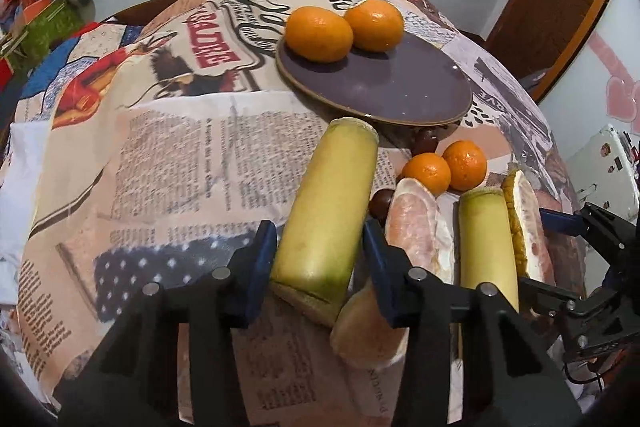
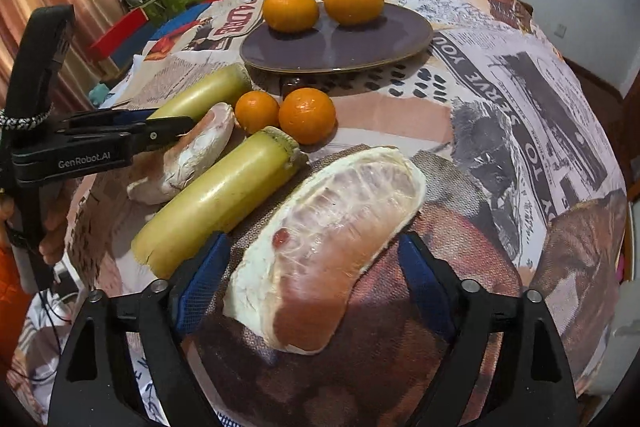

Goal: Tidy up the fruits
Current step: 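Grasp the yellow cylinder with the left tool while the right tool grasps the pomelo segment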

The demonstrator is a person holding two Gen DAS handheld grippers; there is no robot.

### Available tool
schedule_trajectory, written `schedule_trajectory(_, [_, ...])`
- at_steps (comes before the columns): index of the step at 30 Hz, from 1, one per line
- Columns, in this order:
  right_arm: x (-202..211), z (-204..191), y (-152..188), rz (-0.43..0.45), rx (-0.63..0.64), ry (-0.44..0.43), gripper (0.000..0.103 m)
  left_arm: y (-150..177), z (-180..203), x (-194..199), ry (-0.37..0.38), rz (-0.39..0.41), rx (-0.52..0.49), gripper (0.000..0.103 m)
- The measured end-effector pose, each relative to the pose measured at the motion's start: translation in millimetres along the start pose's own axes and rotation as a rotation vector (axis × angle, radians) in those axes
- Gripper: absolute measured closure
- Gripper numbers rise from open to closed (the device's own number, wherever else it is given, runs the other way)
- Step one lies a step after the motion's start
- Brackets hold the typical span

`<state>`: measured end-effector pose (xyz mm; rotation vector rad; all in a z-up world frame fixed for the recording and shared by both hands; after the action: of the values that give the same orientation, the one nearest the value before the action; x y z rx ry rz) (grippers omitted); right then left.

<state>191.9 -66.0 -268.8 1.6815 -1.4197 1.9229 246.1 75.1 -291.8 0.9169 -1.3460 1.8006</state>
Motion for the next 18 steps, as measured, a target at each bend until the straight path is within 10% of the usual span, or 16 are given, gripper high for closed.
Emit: schedule_trajectory(18, [31,32,26,0.003,-0.037,0.061,0.024,42,-33,38,-0.061,-0.007,0.045,0.061])
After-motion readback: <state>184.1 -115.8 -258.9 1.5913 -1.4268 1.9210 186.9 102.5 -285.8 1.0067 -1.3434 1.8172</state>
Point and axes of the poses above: each gripper's, at about its wrist camera, not at the fingertips, and x roughly against the way its jaws point, z to its right, y to its underside, the point moved 8 cm from there along -x, roughly the way its jaws point, and after that the axes turned 8 degrees about x, right-handed, at the moved point
